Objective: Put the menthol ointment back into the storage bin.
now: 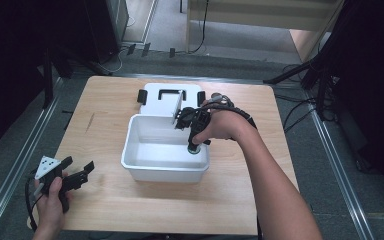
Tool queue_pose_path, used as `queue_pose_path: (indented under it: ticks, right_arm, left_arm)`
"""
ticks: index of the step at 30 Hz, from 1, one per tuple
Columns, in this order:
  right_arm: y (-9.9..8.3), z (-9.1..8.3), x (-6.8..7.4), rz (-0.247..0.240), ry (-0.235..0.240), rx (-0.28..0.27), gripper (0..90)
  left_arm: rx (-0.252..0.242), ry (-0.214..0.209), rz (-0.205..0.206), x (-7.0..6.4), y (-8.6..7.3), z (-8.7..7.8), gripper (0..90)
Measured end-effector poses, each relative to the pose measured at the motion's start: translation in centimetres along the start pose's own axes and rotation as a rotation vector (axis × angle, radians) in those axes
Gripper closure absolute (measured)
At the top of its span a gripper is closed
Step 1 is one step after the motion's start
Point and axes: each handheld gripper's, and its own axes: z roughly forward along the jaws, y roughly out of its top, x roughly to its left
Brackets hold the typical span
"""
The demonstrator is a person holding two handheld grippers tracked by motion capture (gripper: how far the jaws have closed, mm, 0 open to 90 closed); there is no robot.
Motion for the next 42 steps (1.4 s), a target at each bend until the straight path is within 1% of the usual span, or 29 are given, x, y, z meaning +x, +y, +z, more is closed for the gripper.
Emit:
queue_pose_path:
  ticks: [1,3,4,6,10,11,13,17,19,23,24,27,32,35,37,42]
  right_arm:
    - [0.1,0.5,0.0,-0.006,0.003,0.001,51.6]
    - [0.2,0.7,0.0,-0.01,0.003,0.001,51.6]
    - [0.3,1.1,0.2,-0.004,0.001,0.011,51.6]
    - [0.4,1.3,0.1,-0.01,0.002,0.008,51.6]
    - [0.6,2.5,0.2,-0.015,0.018,0.018,51.6]
    - [0.6,2.5,0.2,-0.015,0.018,0.018,51.6]
    - [0.7,3.1,0.1,-0.009,0.013,0.021,51.6]
    - [0.9,3.5,0.2,-0.012,0.014,0.022,51.6]
    - [1.2,3.8,0.3,-0.027,0.021,0.02,51.6]
    - [1.5,4.2,0.5,-0.019,0.02,0.031,51.6]
    - [1.6,4.4,0.5,-0.026,0.017,0.03,51.6]
    - [1.7,4.7,0.5,-0.022,0.018,0.038,51.6]
    - [1.7,5.5,0.5,-0.032,0.014,0.05,51.5]
    - [1.7,5.8,0.5,-0.027,0.016,0.05,51.5]
    - [1.8,6.3,0.6,-0.031,0.019,0.061,51.5]
    - [1.8,6.8,0.6,-0.034,0.022,0.074,51.5]
  left_arm:
    - [-0.001,-0.001,0.0,0.0,0.0,0.0,14.3]
    - [-0.001,-0.001,0.0,0.0,0.0,0.0,14.3]
    - [-0.001,-0.001,-0.001,0.0,0.0,0.0,14.3]
    - [-0.001,0.0,-0.001,0.0,0.0,0.0,14.3]
    - [-0.001,0.0,-0.001,0.0,0.0,0.0,14.3]
    - [-0.001,0.0,-0.001,0.0,0.0,0.0,14.3]
    - [-0.003,0.0,-0.001,0.0,0.0,0.0,14.3]
    - [-0.004,0.0,-0.001,0.0,0.0,0.0,14.3]
    - [-0.003,-0.001,-0.001,0.0,0.0,0.0,14.3]
    - [-0.003,0.0,-0.002,0.0,0.0,0.0,14.3]
    - [-0.003,0.0,-0.002,0.0,0.0,0.0,14.3]
    - [-0.003,0.0,0.0,0.0,0.0,0.0,14.3]
    - [-0.002,0.001,0.001,0.0,0.0,0.0,14.3]
    - [-0.002,0.001,-0.002,0.0,0.0,0.0,14.3]
    - [-0.001,0.0,-0.003,0.0,0.0,0.0,14.3]
    - [0.0,-0.001,0.0,0.0,0.0,0.0,14.3]
